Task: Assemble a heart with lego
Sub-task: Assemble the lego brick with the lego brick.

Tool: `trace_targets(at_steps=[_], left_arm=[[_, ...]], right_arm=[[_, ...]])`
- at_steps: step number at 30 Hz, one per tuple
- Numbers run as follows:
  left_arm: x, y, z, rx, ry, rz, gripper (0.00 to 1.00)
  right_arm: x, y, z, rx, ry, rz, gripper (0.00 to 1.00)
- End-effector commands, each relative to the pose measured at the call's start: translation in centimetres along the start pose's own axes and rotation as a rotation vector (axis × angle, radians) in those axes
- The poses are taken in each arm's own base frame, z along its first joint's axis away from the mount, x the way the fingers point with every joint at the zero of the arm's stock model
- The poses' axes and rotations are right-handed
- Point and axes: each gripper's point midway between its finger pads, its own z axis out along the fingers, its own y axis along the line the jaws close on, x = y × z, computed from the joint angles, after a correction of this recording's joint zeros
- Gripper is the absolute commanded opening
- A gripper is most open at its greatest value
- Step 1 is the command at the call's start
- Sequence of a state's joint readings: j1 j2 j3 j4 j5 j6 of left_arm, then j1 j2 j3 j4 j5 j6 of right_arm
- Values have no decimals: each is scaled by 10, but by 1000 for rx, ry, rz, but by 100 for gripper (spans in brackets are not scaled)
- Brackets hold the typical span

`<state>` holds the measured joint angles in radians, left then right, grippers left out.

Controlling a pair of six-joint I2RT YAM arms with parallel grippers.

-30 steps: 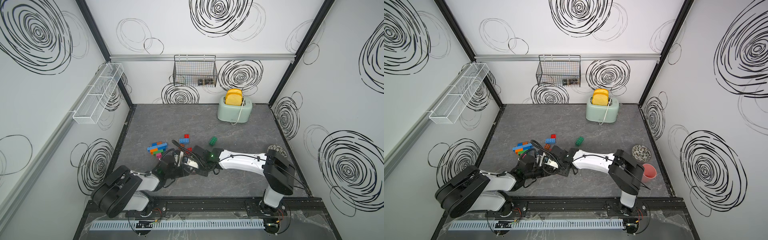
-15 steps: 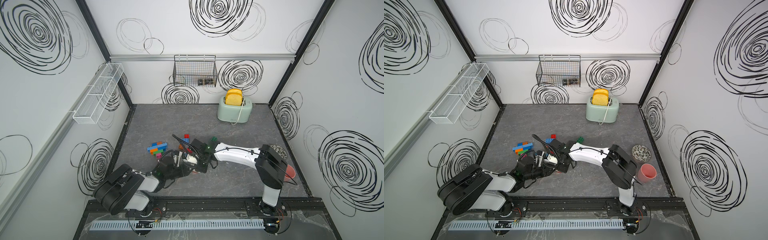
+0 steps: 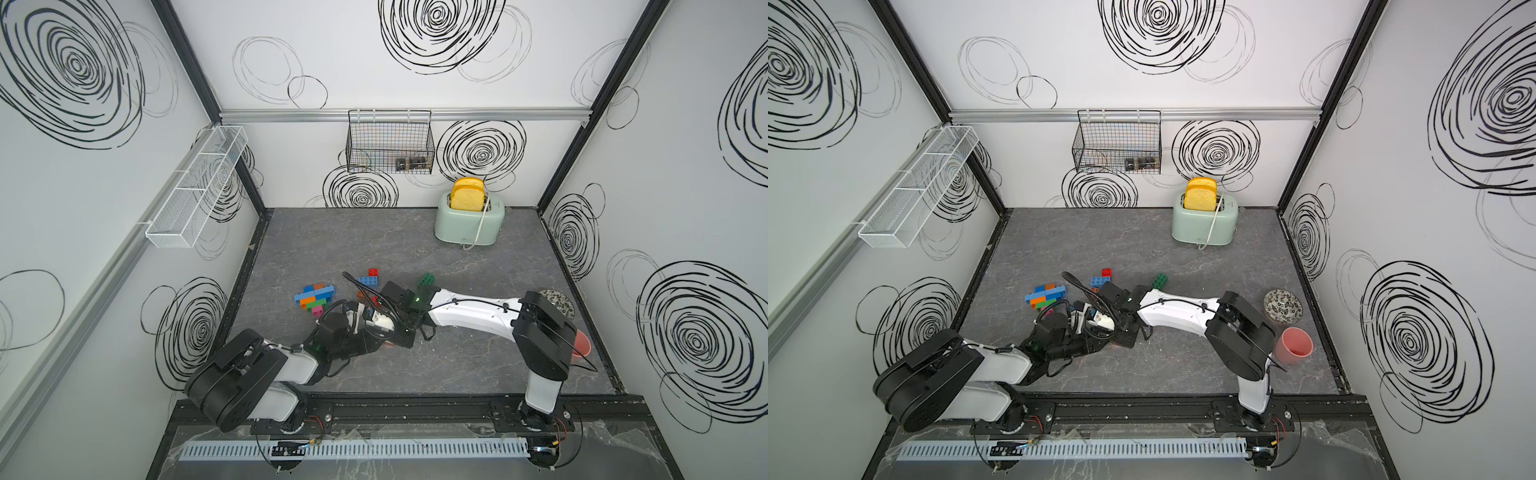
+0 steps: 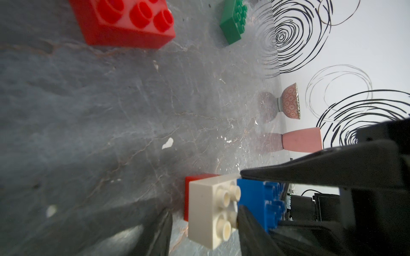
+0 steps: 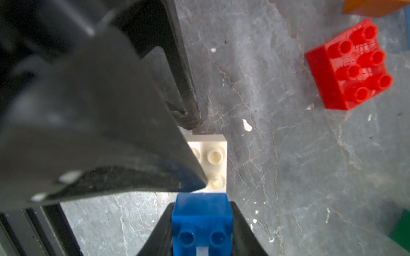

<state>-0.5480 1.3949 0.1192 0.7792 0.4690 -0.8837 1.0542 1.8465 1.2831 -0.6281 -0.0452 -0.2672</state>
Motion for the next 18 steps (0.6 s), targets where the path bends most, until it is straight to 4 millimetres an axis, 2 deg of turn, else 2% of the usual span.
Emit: trace_targets(at_steps=[1, 18], left_arm=[[15, 18, -2, -86, 51, -40, 53], [1, -4, -4, -9, 15, -47, 57]], right_arm=[[8, -2, 1, 28, 28, -8, 38], [-8, 11, -24, -49, -46, -19, 51]])
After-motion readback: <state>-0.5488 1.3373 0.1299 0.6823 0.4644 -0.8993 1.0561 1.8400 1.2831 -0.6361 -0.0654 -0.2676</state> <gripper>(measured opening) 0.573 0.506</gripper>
